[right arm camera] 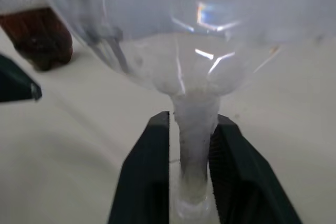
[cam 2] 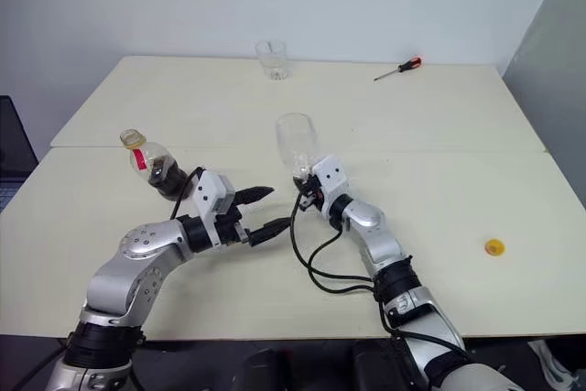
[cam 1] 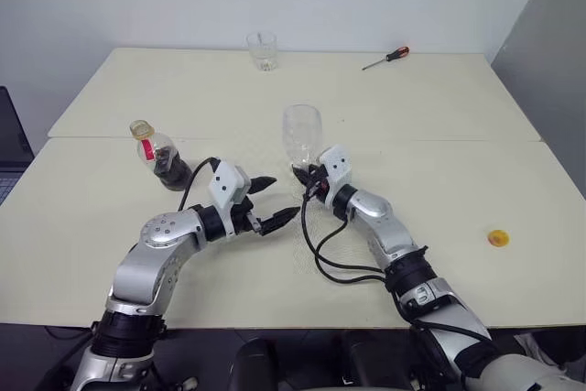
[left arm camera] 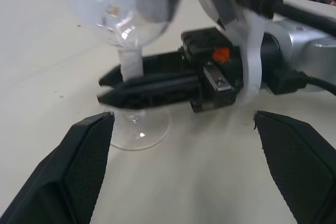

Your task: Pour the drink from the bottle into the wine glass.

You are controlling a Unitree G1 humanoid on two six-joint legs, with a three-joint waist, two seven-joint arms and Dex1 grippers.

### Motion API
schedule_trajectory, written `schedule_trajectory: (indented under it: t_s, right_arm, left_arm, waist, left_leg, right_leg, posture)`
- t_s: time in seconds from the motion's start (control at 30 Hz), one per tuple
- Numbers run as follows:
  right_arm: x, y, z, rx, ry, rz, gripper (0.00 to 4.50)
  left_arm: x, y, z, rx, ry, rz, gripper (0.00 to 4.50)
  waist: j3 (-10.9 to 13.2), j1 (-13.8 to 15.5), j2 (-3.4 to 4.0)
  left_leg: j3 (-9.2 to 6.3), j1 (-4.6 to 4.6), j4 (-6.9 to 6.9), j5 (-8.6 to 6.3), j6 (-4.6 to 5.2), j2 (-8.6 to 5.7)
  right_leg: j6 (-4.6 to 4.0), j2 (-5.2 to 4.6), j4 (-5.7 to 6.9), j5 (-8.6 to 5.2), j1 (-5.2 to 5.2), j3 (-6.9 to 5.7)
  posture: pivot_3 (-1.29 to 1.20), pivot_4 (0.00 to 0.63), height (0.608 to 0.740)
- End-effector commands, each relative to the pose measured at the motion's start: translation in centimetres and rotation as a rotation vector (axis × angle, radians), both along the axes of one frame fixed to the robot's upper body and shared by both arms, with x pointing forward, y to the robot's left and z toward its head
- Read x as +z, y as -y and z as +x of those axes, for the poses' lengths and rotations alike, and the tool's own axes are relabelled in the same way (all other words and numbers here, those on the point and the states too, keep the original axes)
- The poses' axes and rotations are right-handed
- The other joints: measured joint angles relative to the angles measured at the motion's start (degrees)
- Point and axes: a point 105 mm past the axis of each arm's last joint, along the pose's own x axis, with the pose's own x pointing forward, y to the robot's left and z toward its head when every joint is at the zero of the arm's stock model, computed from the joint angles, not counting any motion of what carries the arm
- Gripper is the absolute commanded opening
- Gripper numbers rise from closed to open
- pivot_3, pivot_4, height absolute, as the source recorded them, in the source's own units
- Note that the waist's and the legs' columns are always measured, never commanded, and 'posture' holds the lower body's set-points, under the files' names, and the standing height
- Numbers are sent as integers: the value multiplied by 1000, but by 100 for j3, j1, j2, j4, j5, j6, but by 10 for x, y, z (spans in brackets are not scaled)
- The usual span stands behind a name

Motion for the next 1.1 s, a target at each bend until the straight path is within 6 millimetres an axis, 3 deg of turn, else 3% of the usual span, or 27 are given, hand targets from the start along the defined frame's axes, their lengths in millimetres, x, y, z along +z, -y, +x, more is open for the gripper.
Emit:
schedule_trajectory:
  t_s: [0.03, 0.2, 0.37, 0.47, 0.57, 0.7, 0.8, 0.87, 0.97, 1.1]
  right_arm:
    - [16, 3, 4, -3, 53, 16, 2600]
    - [23, 14, 6, -4, 62, 16, 4387]
    - [33, 37, -11, 58, 138, -83, 4451]
    - [39, 61, -29, 99, 131, -163, 4451]
    - [49, 81, -46, 148, 111, -224, 4451]
    - [84, 111, -58, 199, 111, -271, 4451]
    - [130, 126, -62, 253, 154, -291, 4451]
    - [162, 123, -64, 298, 190, -285, 4451]
    - [196, 106, -70, 364, 231, -229, 4451]
    - [209, 65, -89, 553, 233, -193, 4451]
  left_arm:
    - [13, 4, -2, -17, 56, -8, 4500]
    - [14, -4, 3, 46, 75, -26, 4500]
    - [4, -38, 9, 258, 100, -30, 4500]
    - [-2, -63, 9, 440, 122, -61, 4500]
    - [-6, -76, 3, 531, 151, -79, 4500]
    - [-15, -104, -2, 695, 164, -131, 4500]
    - [-33, -116, -10, 726, 133, -99, 4500]
    - [-35, -123, -13, 759, 133, -102, 4500]
    - [-32, -129, -15, 789, 146, -111, 4500]
    - [-27, -141, -9, 841, 174, -137, 4500]
  waist:
    - [0, 0, 0]
    - [0, 1, 0]
    - [0, 7, 0]
    - [-1, 25, -1]
    - [0, 36, -2]
    - [-1, 43, -9]
    - [1, 5, -8]
    - [2, -10, -7]
    - [0, -10, -13]
    - [-7, 8, -22]
  left_leg:
    - [0, 0, 0, 0, 0, 0]
    - [-1, 0, 0, 0, 0, -1]
    - [0, -1, -3, 0, 0, -1]
    - [0, -2, -6, -1, -1, -4]
    - [3, -2, -4, -1, -1, -9]
    - [5, 6, -1, -1, 0, -11]
    - [0, 24, -2, -1, 2, -14]
    - [2, 24, -2, -1, 3, -14]
    - [-5, 21, -8, -2, 3, -7]
    - [-7, 16, -18, -2, 2, 1]
  right_leg:
    - [0, 0, 0, 0, 0, 0]
    - [0, 0, -2, 0, 1, 1]
    - [0, -1, -4, 0, 0, 4]
    - [-1, -15, -6, 0, 1, 1]
    - [5, -36, -7, -3, 1, -1]
    - [21, -38, -7, -11, 8, -2]
    - [14, -34, -5, -3, 15, 0]
    - [11, -32, -5, -2, 9, -1]
    - [2, -27, -7, -7, 5, 3]
    - [-24, -20, -6, -19, 7, -17]
  posture:
    - [0, 150, 740]
    - [0, 150, 740]
    - [0, 150, 740]
    - [0, 150, 740]
    - [0, 150, 740]
    - [0, 150, 740]
    - [0, 150, 740]
    - [0, 150, 740]
    - [0, 150, 740]
    - [0, 150, 740]
